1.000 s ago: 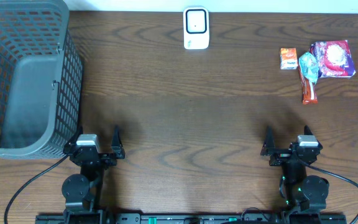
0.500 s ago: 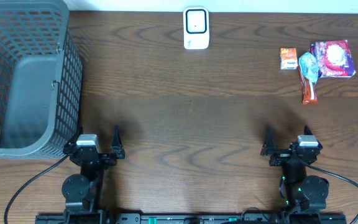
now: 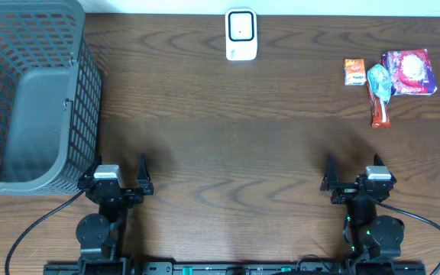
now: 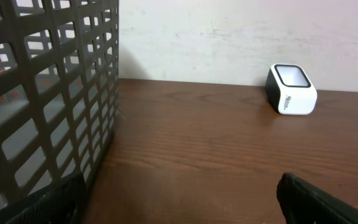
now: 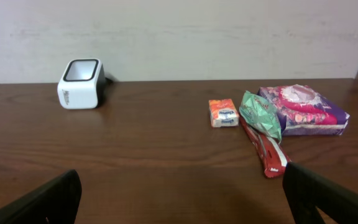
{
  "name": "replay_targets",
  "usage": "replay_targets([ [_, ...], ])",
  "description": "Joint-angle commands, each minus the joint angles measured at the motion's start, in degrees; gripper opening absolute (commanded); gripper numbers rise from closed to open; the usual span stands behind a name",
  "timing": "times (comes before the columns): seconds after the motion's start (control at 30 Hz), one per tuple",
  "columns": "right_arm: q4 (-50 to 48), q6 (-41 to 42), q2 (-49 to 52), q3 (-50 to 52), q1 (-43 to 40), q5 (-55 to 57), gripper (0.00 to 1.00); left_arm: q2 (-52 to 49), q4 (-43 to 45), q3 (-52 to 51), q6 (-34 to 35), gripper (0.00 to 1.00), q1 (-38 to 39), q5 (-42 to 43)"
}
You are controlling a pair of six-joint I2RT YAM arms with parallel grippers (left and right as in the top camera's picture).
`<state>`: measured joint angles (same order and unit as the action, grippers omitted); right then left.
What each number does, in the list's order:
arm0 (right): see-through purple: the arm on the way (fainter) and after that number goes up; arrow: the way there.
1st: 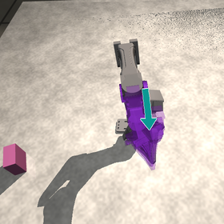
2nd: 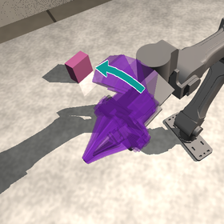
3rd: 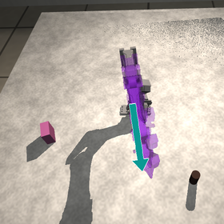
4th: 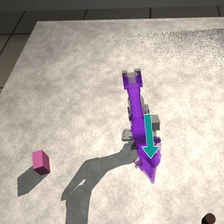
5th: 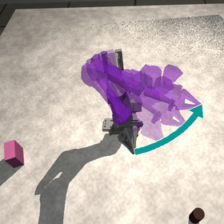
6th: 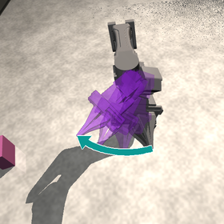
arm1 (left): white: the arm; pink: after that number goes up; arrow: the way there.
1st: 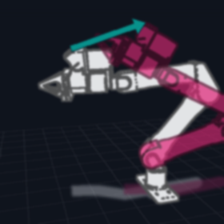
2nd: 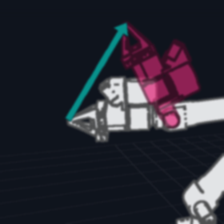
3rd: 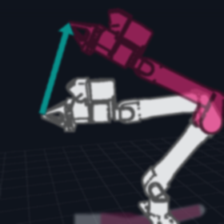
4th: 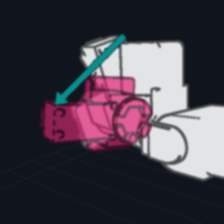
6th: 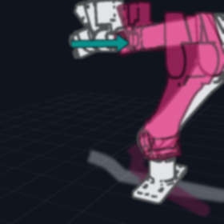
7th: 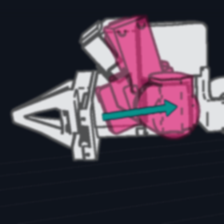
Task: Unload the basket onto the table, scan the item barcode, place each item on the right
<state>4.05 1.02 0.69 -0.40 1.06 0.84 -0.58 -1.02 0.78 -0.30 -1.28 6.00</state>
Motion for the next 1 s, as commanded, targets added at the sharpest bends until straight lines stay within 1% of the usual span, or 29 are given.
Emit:
replay_targets([
  [0.0, 0.2, 0.8, -0.4, 0.1, -0.7, -0.3, 0.99, 0.5, -2.4, -0.5, -1.0, 0.98, 0.2, 1.2],
  [0.23, 0.2, 0.8, -0.4, 0.1, -0.7, -0.3, 0.99, 0.5, -2.4, -0.5, -1.0, 0.98, 0.2, 0.8],
  [0.33, 0.2, 0.8, -0.4, 0.1, -0.7, -0.3, 0.99, 0.5, -2.4, -0.5, -2.5, 0.98, 0.2, 0.6],
  [0.97, 0.2, 0.8, -0.4, 0.1, -0.7, -0.3, 0.99, 0.5, -2.8, -0.5, -2.5, 0.98, 0.5, 0.3],
])
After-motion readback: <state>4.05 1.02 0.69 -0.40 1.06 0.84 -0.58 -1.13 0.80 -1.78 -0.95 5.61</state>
